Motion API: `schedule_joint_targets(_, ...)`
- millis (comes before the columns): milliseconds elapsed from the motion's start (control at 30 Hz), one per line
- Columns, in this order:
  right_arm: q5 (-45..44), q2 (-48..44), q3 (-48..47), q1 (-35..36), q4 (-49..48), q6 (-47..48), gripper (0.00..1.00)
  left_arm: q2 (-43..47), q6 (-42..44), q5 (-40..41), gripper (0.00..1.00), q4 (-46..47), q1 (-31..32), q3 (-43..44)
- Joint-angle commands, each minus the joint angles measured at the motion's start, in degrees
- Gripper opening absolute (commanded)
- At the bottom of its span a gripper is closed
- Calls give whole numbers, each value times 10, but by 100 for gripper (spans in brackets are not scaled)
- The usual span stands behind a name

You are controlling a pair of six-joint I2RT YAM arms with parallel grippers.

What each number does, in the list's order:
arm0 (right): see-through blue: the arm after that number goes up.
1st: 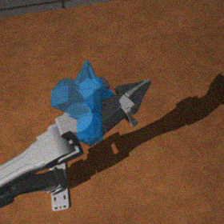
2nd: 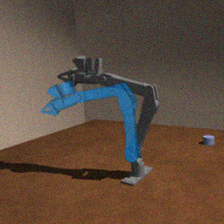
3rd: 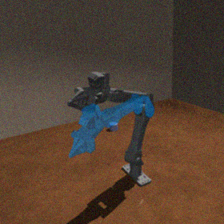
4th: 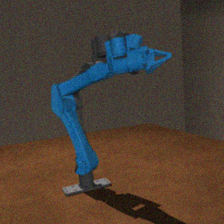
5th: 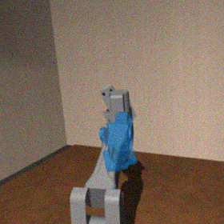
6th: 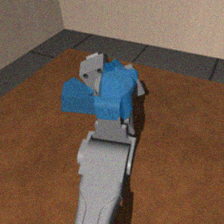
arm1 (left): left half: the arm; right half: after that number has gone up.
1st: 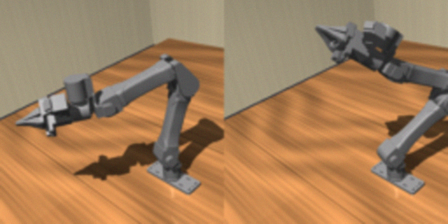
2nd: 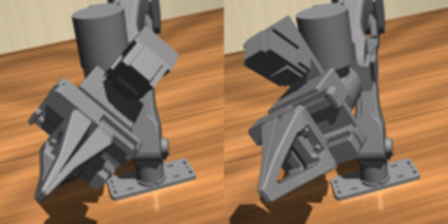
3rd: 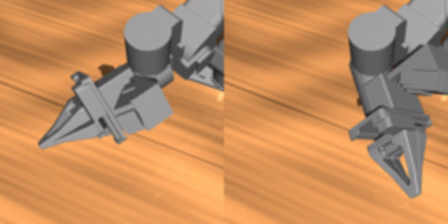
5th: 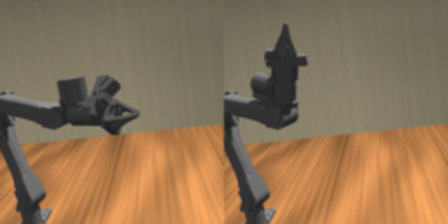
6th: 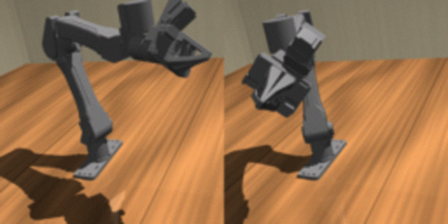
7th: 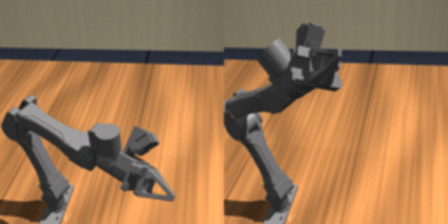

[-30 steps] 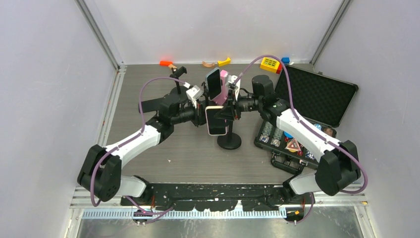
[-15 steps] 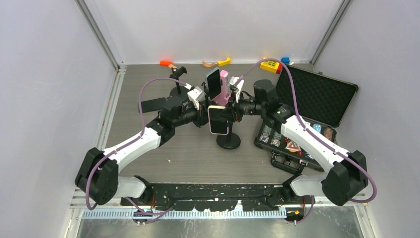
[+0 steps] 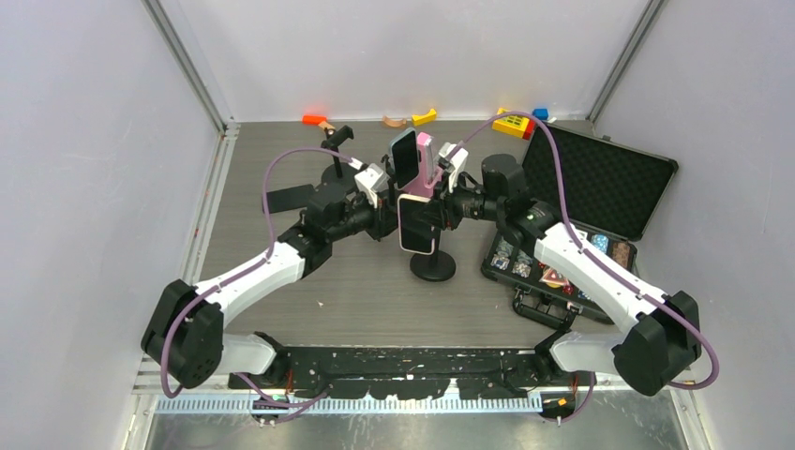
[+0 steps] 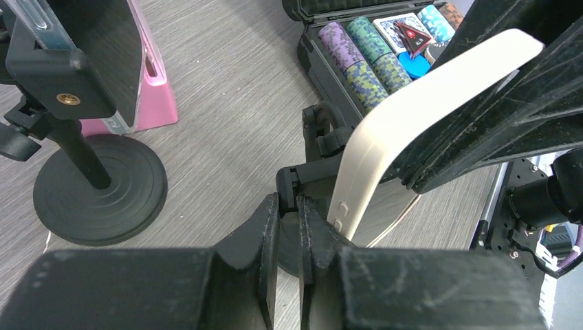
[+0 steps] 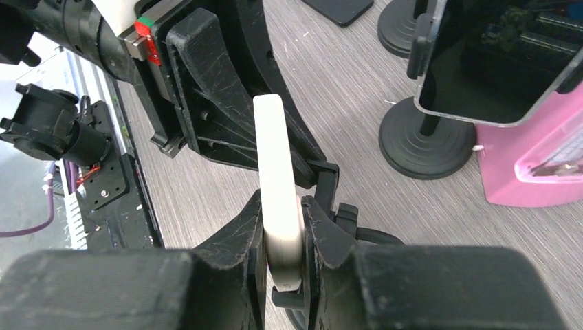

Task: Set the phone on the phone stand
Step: Install the phone on the phone stand.

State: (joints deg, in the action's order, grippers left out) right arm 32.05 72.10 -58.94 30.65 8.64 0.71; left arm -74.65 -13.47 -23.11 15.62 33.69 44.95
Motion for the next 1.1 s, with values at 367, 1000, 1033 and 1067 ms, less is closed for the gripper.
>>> schedule_joint_targets(367, -397, -15, -47, -22, 117, 51, 0, 20, 20, 117, 0, -62, 17, 7)
schedule_joint_targets(1000, -388, -19, -28, -22, 107, -13, 0, 23, 16, 136, 0, -45, 24, -6)
schedule_joint_targets(1033, -392, -20, -29, -22, 107, -20, 0, 22, 17, 140, 0, -43, 24, -7)
schedule_joint_targets(1067, -403, -20, -31, -22, 108, -33, 0, 23, 18, 145, 0, -42, 25, -8)
